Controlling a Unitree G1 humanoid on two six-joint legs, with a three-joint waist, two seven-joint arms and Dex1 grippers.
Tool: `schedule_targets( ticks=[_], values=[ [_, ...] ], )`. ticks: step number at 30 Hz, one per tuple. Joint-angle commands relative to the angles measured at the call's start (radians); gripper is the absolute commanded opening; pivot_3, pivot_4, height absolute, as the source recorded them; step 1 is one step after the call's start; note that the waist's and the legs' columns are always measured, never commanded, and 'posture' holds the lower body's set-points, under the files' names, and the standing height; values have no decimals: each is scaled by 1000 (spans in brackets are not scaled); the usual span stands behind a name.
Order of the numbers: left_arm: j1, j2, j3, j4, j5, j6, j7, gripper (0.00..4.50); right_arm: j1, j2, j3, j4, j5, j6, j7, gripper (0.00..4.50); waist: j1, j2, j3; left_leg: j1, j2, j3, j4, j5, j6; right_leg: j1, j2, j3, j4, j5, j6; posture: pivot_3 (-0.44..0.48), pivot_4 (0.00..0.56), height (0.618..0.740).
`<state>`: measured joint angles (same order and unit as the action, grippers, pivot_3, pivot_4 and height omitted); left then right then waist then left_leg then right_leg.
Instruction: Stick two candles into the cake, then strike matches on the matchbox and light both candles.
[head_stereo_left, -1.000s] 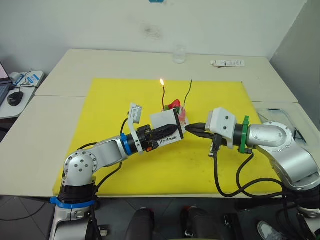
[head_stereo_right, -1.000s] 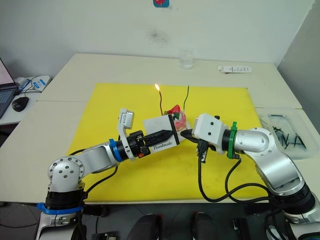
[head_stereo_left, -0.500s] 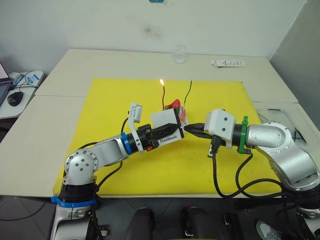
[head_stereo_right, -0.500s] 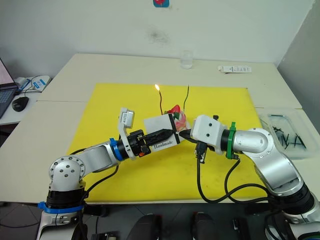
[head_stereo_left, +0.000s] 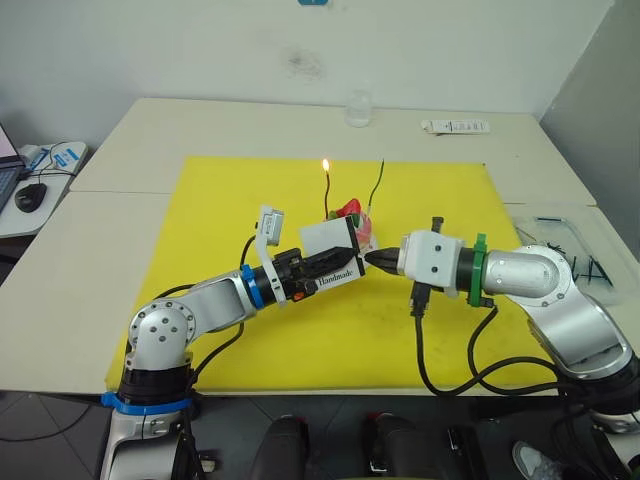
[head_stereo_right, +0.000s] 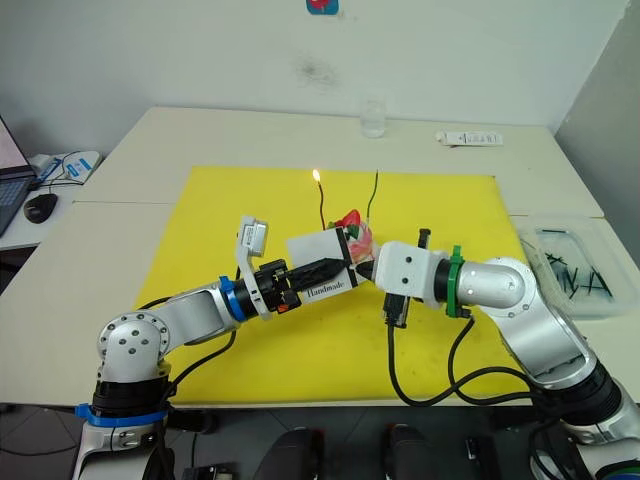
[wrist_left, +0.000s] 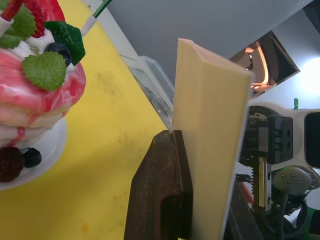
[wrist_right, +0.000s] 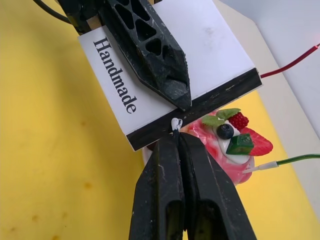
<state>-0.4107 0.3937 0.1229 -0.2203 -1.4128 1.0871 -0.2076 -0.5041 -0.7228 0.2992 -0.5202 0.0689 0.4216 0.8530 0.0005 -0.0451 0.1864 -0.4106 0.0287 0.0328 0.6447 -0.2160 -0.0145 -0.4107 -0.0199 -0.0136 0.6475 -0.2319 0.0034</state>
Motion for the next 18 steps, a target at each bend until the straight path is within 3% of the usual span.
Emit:
schedule_targets(
  ticks=[1, 4, 7, 10, 14, 18],
  values=[
    [-17, -18, 16, -24, -53, -10, -4, 0, 5, -48, 56, -9, -39, -60, 84, 39, 0, 0, 0, 0, 0, 0, 0, 0, 0, 0, 0, 0, 0, 0, 0, 0, 150, 740],
    [-43, -30, 34, 4, -81, -17, 13, 0, 171, -303, 87, -98, -13, -108, 325, 39, 20, 0, 0, -1, -1, -1, 0, 0, 0, 0, 0, -1, -2, 0, 0, 0, 150, 740],
    [-59, -16, 33, 18, -71, -10, -3, 0, 285, -429, -110, -63, 115, -113, 382, 39, 24, 1, 0, -5, -2, -2, 1, -1, 1, 0, -3, -3, -3, -2, 3, 0, 150, 740],
    [-44, -6, 34, 12, -74, -2, -13, 0, 179, -390, -265, 21, 269, -5, 355, 39, -7, 1, 1, -2, -2, 4, 2, -1, 1, -1, -2, 2, -2, 1, 3, 0, 150, 740],
    [3, 8, 18, -13, -62, 7, -43, 0, 13, -292, -308, 11, 390, 142, 278, 39, -8, 0, 1, 8, 1, 0, 0, 0, 1, 5, 1, 1, -1, 2, -5, 0, 150, 740],
    [22, 18, 12, -21, -43, 4, -68, 0, -22, -265, -316, -24, 429, 203, 244, 39, 4, 0, 2, 8, 1, -2, -1, 0, 0, 5, 1, -1, 2, -2, -11, 0, 150, 740]
  ],
)
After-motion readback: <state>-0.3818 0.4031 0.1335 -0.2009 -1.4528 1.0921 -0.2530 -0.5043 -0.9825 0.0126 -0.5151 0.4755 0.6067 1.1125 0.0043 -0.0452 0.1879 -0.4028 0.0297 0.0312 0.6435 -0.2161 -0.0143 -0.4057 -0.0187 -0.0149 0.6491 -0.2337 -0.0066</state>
